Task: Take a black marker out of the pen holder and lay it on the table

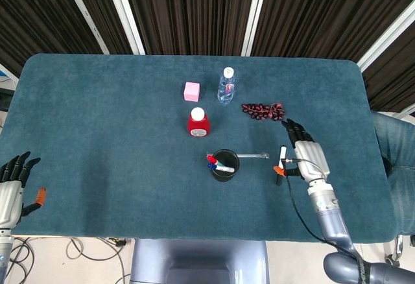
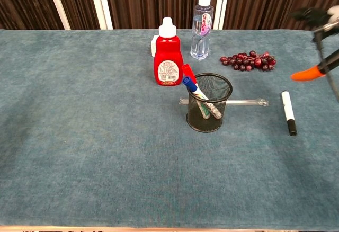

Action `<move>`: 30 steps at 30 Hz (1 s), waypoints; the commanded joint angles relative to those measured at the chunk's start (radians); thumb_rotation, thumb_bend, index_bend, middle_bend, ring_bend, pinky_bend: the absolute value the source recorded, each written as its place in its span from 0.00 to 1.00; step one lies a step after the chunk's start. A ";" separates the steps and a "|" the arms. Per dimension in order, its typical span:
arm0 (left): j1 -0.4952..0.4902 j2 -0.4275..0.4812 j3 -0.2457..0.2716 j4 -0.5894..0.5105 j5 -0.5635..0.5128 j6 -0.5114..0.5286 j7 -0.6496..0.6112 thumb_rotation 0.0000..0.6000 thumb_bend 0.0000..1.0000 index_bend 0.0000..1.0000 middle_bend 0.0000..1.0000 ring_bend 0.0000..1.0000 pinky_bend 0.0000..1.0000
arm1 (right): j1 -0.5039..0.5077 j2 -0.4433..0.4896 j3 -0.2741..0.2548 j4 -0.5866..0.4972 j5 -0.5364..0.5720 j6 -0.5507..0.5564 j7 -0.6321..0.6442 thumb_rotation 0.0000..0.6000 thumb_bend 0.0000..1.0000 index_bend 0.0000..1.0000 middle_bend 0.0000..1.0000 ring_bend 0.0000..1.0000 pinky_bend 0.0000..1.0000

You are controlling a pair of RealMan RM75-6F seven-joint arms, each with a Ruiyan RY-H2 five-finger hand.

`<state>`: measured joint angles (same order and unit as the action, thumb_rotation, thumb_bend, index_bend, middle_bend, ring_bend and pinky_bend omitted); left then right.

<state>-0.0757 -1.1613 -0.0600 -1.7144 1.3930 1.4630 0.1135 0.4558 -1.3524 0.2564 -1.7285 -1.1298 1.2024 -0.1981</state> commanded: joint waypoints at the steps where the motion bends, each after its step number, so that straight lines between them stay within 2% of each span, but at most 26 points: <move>1: 0.001 -0.001 0.000 0.001 0.001 0.002 0.001 1.00 0.41 0.16 0.03 0.03 0.09 | -0.045 0.058 -0.037 -0.035 -0.074 0.066 -0.021 1.00 0.16 0.00 0.00 0.00 0.17; 7: 0.002 -0.004 0.000 0.003 0.004 0.007 0.008 1.00 0.41 0.16 0.03 0.03 0.09 | -0.154 0.154 -0.138 -0.071 -0.232 0.181 0.021 1.00 0.16 0.00 0.00 0.00 0.17; 8: 0.002 -0.005 0.001 0.003 0.005 0.007 0.010 1.00 0.41 0.16 0.03 0.03 0.09 | -0.175 0.154 -0.156 -0.062 -0.263 0.213 0.019 1.00 0.16 0.00 0.00 0.00 0.17; 9: 0.002 -0.007 0.001 0.003 0.007 0.010 0.015 1.00 0.41 0.16 0.03 0.03 0.09 | -0.229 0.136 -0.204 -0.028 -0.327 0.290 0.002 1.00 0.16 0.00 0.00 0.00 0.17; 12: 0.003 -0.008 0.001 0.004 0.005 0.012 0.019 1.00 0.41 0.16 0.03 0.03 0.09 | -0.280 0.087 -0.245 0.046 -0.388 0.360 -0.012 1.00 0.16 0.00 0.00 0.00 0.17; 22: 0.002 -0.009 0.001 0.006 0.006 0.011 0.025 1.00 0.41 0.16 0.03 0.03 0.09 | -0.358 -0.016 -0.271 0.183 -0.423 0.432 -0.084 1.00 0.16 0.00 0.00 0.00 0.17; 30: 0.002 -0.010 0.001 0.007 0.003 0.009 0.032 1.00 0.41 0.16 0.03 0.03 0.09 | -0.371 -0.021 -0.264 0.200 -0.428 0.422 -0.074 1.00 0.16 0.00 0.00 0.00 0.17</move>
<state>-0.0737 -1.1711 -0.0592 -1.7076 1.3960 1.4721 0.1455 0.0849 -1.3734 -0.0076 -1.5279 -1.5572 1.6247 -0.2724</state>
